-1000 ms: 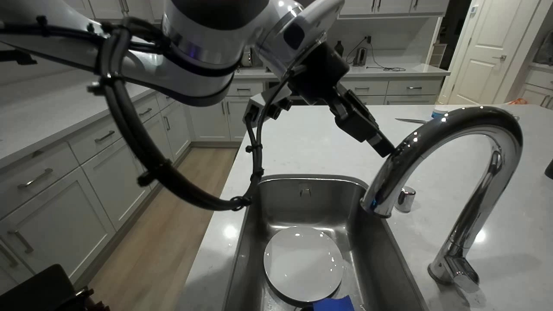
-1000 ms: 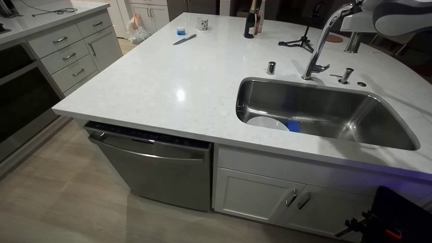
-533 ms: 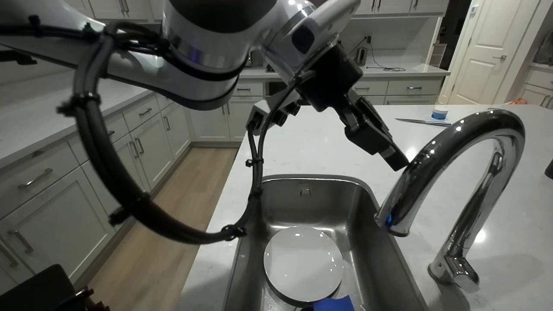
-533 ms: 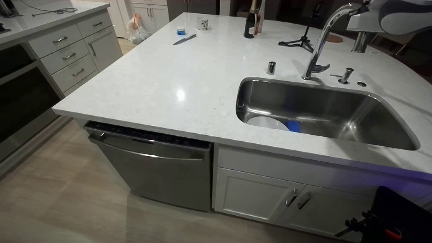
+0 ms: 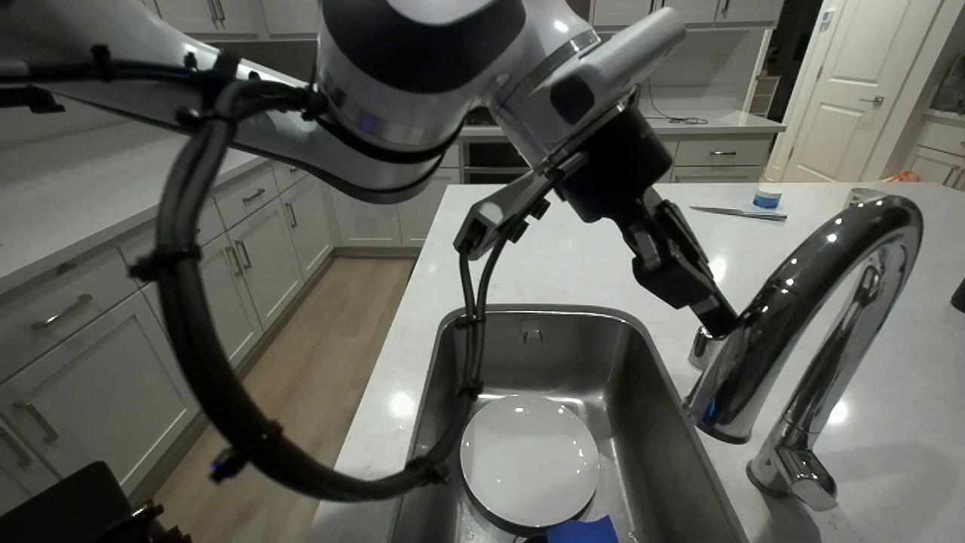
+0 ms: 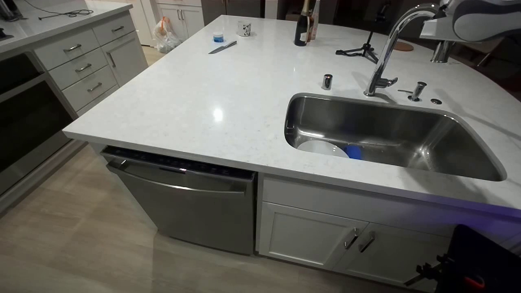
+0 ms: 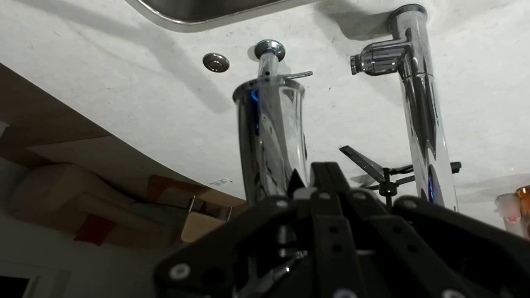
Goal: Turn the tap nozzle to the right
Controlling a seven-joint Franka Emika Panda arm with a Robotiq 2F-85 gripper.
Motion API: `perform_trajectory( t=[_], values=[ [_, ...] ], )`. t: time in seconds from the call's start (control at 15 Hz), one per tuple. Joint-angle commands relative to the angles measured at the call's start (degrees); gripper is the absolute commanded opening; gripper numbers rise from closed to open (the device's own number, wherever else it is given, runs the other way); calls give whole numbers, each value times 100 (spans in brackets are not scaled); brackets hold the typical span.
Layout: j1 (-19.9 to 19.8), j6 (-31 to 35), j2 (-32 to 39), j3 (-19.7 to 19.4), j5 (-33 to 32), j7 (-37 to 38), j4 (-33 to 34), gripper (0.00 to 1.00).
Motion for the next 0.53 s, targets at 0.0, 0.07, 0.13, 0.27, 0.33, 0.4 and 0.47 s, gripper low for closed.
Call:
perform_trajectory(
  t=[0.0, 0.07, 0.13, 0.27, 0.33, 0.4, 0.47],
  values=[
    [-187, 0, 475, -70, 640, -627, 636, 2],
    [-229, -24, 575, -86, 870, -811, 778, 2],
    [-268, -62, 685, -111, 1092, -1001, 945, 2],
    [-314, -124, 883, -173, 1452, -1277, 1233, 2],
    [-339, -155, 974, -194, 1602, -1385, 1378, 2],
    [-353, -180, 1054, -226, 1732, -1478, 1507, 2],
    [-371, -214, 1130, -259, 1850, -1549, 1637, 2]
  ],
)
